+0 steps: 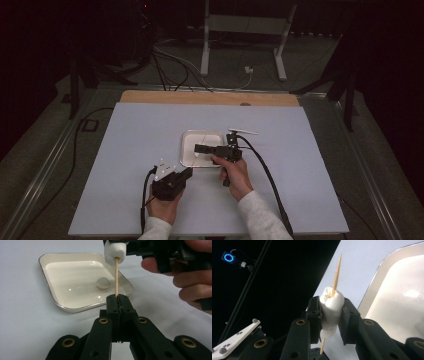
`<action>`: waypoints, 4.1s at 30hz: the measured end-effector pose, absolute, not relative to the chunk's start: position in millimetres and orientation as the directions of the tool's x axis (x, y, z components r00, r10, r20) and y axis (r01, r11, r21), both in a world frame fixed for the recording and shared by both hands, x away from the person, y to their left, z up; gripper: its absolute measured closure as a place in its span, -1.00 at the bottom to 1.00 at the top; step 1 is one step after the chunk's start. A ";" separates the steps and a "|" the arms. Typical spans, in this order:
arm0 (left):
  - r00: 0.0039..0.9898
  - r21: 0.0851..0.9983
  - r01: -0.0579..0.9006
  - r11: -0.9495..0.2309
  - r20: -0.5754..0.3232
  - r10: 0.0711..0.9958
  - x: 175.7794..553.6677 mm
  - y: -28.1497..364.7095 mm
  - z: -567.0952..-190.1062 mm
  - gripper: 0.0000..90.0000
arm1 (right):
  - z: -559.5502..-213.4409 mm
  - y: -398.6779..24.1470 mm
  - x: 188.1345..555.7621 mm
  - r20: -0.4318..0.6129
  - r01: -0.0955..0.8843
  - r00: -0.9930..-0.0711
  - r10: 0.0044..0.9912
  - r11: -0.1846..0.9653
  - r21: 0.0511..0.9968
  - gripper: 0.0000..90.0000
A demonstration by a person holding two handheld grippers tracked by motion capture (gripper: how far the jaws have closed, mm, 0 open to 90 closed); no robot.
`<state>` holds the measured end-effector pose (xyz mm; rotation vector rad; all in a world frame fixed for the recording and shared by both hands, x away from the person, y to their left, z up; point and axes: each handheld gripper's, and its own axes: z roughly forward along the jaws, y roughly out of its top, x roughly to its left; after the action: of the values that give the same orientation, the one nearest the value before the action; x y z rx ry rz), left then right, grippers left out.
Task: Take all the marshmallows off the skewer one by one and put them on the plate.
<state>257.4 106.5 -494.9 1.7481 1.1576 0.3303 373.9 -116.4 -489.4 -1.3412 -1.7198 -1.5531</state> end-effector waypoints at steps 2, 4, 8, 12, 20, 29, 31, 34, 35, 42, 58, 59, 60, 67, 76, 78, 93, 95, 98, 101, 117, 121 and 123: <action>0.508 0.829 0.555 -0.070 -0.271 0.818 257.0 106.9 -494.7 1.00 | -489.7 -116.7 374.5 0.841 0.871 -0.412 0.351 -0.120 0.477 0.63; 0.506 0.829 0.556 -0.066 -0.274 0.818 256.6 106.8 -494.6 1.00 | -489.6 -117.2 375.2 0.841 0.871 -0.409 0.353 -0.125 0.476 0.64; 0.508 0.828 0.555 -0.071 -0.270 0.818 255.8 106.4 -494.5 1.00 | -488.5 -119.6 376.3 0.842 0.870 -0.403 0.358 -0.135 0.474 0.66; 0.510 0.828 0.555 -0.077 -0.266 0.818 255.0 106.0 -494.4 1.00 | -488.0 -121.7 376.8 0.840 0.869 -0.402 0.364 -0.138 0.476 0.68; 0.510 0.826 0.557 -0.082 -0.263 0.819 253.3 107.6 -494.1 1.00 | -487.1 -124.2 378.1 0.845 0.869 -0.394 0.362 -0.151 0.471 0.69; 0.510 0.822 0.561 -0.092 -0.256 0.821 251.7 107.2 -494.5 1.00 | -486.5 -126.7 380.0 0.850 0.870 -0.384 0.362 -0.165 0.464 0.69; 0.509 0.821 0.563 -0.096 -0.252 0.823 251.4 107.2 -494.7 1.00 | -486.7 -126.9 380.3 0.851 0.872 -0.381 0.362 -0.166 0.461 0.69; 0.509 0.819 0.564 -0.104 -0.245 0.825 250.5 107.0 -494.7 1.00 | -487.1 -127.2 381.0 0.853 0.873 -0.376 0.362 -0.170 0.457 0.69; 0.509 0.819 0.563 -0.106 -0.244 0.825 250.1 107.0 -494.7 1.00 | -487.1 -127.4 381.2 0.855 0.875 -0.372 0.361 -0.170 0.453 0.69; 0.513 0.818 0.561 -0.127 -0.223 0.829 248.0 107.9 -494.4 1.00 | -487.7 -128.6 382.1 0.857 0.878 -0.368 0.362 -0.170 0.448 0.69; 0.510 0.810 0.567 -0.152 -0.199 0.837 246.3 110.8 -494.4 1.00 | -490.6 -127.6 383.8 0.862 0.882 -0.346 0.370 -0.185 0.433 0.71; 0.511 0.809 0.567 -0.154 -0.198 0.836 246.1 110.8 -494.2 1.00 | -490.5 -127.6 383.9 0.863 0.882 -0.346 0.369 -0.185 0.433 0.71; 0.512 0.809 0.567 -0.157 -0.197 0.836 246.0 110.9 -494.1 1.00 | -490.4 -127.8 383.9 0.862 0.882 -0.347 0.370 -0.184 0.435 0.71; 0.518 0.801 0.574 -0.173 -0.191 0.834 246.2 112.2 -494.3 1.00 | -492.5 -129.5 384.9 0.861 0.882 -0.341 0.378 -0.188 0.432 0.73; 0.523 0.797 0.577 -0.180 -0.190 0.831 245.8 114.5 -493.9 1.00 | -494.2 -130.4 386.3 0.866 0.882 -0.331 0.374 -0.203 0.425 0.74; 0.524 0.796 0.577 -0.183 -0.189 0.831 245.7 114.9 -493.8 1.00 | -494.2 -130.9 386.5 0.868 0.883 -0.326 0.375 -0.209 0.421 0.74; 0.527 0.788 0.586 -0.189 -0.193 0.828 244.1 119.7 -494.1 1.00 | -496.5 -131.2 388.5 0.869 0.879 -0.314 0.382 -0.230 0.418 0.78; 0.526 0.787 0.587 -0.190 -0.193 0.828 243.5 120.4 -494.1 1.00 | -496.7 -131.3 388.5 0.869 0.878 -0.313 0.384 -0.232 0.419 0.79; 0.528 0.786 0.587 -0.193 -0.190 0.828 242.7 121.6 -493.7 1.00 | -496.7 -131.5 388.9 0.868 0.877 -0.312 0.385 -0.234 0.420 0.79; 0.523 0.774 0.597 -0.209 -0.178 0.834 241.0 123.4 -494.8 1.00 | -496.5 -133.0 389.4 0.865 0.871 -0.309 0.395 -0.247 0.424 0.81; 0.491 0.779 0.605 -0.165 -0.202 0.848 244.3 133.3 -497.2 1.00 | -496.8 -158.8 398.5 0.784 0.834 -0.314 0.535 -0.238 0.497 0.71; 0.490 0.784 0.600 -0.161 -0.201 0.849 244.9 135.0 -496.1 1.00 | -502.1 -156.5 400.1 0.762 0.838 -0.306 0.572 -0.218 0.500 0.65; 0.488 0.787 0.598 -0.154 -0.205 0.848 245.4 135.1 -495.5 1.00 | -504.2 -155.5 401.2 0.754 0.842 -0.302 0.583 -0.209 0.498 0.59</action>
<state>245.4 135.1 -495.5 1.8579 1.2074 0.3601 401.2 -155.5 -504.2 -1.6840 -1.7972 -1.5166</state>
